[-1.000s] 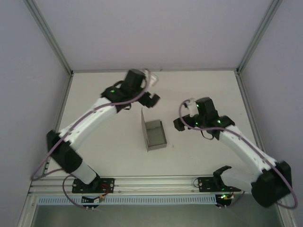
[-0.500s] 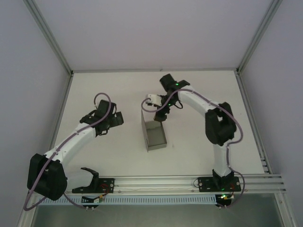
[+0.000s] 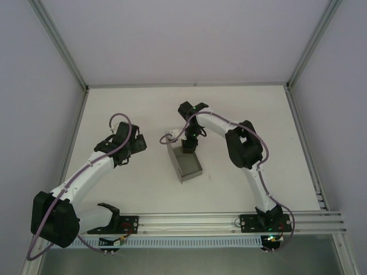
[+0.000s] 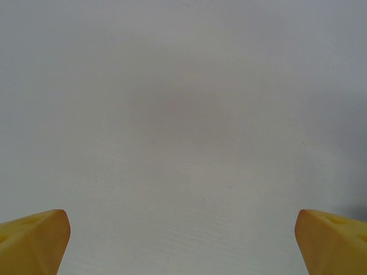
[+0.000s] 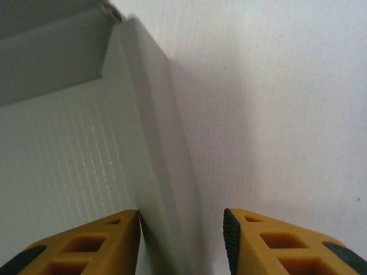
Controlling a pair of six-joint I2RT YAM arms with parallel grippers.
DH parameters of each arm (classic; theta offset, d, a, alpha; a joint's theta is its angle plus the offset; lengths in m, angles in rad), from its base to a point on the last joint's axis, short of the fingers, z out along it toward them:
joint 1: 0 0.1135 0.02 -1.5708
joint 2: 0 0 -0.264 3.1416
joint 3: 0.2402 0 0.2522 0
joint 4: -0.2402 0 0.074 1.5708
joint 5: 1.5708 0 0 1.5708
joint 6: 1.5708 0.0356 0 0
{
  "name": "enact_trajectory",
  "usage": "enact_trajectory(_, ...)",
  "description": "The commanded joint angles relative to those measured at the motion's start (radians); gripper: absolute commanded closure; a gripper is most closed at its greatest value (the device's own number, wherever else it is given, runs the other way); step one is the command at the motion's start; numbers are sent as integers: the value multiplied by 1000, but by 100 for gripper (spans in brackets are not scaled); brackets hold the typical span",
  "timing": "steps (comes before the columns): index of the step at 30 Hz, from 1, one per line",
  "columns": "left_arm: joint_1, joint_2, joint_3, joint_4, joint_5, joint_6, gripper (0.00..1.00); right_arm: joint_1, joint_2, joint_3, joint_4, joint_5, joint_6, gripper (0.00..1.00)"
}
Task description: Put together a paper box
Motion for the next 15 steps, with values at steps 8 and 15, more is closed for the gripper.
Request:
enact_trajectory(8,7,-4,3,-27,-25,-3,0,13,10,-17,41,25,119,91)
enact_trajectory(15,17,-27,23,-101,-116,-98,0,16,-172,-276,268,187,706,100)
